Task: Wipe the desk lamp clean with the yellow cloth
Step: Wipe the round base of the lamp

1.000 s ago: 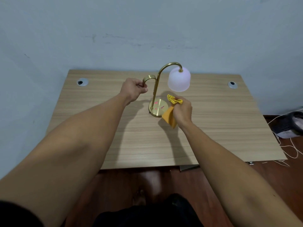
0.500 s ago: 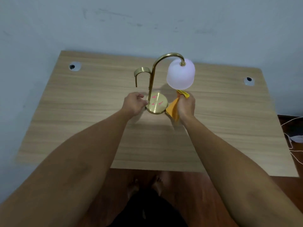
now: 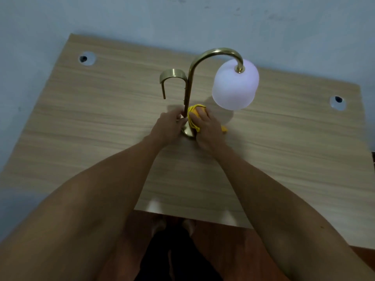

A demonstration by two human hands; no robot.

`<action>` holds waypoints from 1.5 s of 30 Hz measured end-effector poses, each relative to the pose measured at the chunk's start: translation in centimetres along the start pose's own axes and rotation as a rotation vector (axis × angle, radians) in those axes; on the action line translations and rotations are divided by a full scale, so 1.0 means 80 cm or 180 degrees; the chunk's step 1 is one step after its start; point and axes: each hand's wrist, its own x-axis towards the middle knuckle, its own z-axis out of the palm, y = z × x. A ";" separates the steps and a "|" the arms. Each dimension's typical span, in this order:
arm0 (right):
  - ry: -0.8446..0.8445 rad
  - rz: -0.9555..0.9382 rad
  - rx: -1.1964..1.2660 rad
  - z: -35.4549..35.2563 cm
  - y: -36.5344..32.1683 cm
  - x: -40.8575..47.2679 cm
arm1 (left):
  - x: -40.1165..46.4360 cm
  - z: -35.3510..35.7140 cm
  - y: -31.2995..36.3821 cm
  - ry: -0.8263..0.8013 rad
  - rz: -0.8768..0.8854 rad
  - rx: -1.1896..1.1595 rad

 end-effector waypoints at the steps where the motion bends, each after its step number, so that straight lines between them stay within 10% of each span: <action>1: 0.0038 -0.0132 0.0050 0.000 0.007 -0.003 | 0.000 0.000 0.000 -0.0016 0.0031 0.0048; 45: -0.0448 -0.0987 -0.0003 -0.028 -0.010 -0.023 | 0.014 0.004 -0.001 -0.0183 0.0327 0.0613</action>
